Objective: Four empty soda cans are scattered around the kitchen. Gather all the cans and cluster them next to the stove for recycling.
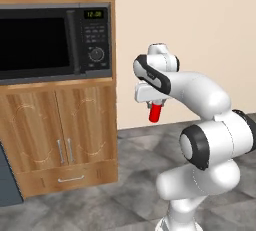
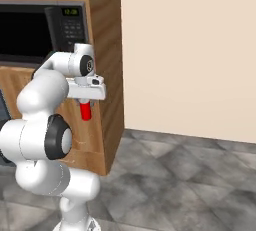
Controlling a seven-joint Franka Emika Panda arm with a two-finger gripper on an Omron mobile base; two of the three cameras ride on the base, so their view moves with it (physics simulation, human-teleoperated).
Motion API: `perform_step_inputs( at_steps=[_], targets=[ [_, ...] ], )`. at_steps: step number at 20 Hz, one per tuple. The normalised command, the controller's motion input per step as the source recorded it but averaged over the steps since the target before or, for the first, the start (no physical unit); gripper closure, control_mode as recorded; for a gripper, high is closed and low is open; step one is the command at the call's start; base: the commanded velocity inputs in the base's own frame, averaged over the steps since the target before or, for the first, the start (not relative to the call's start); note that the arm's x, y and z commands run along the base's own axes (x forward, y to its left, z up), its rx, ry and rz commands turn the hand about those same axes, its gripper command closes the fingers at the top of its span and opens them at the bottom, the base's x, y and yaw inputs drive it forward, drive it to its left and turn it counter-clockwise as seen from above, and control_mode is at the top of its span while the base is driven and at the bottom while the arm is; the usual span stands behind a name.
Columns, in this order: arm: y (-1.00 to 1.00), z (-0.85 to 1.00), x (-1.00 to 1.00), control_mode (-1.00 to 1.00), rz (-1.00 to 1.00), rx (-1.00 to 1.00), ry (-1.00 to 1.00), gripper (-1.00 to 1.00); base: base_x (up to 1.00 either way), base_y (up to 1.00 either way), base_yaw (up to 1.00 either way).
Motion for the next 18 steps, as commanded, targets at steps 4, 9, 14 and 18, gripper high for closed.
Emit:
perform_step_inputs(
  at_steps=[4, 9, 14, 18],
  targets=[
    [0.00, 0.00, 0.00, 1.00, 0.00, 0.00, 0.00, 1.00, 0.14, 0.84, -0.03],
    [0.00, 0.00, 0.00, 1.00, 0.00, 0.00, 0.00, 1.00, 0.11, 0.82, -0.03],
    [0.00, 0.00, 0.00, 1.00, 0.00, 0.00, 0.00, 1.00, 0.06, 0.83, -0.02],
    [0.00, 0.00, 0.00, 1.00, 0.00, 0.00, 0.00, 1.00, 0.01, 0.83, -0.02]
  ],
)
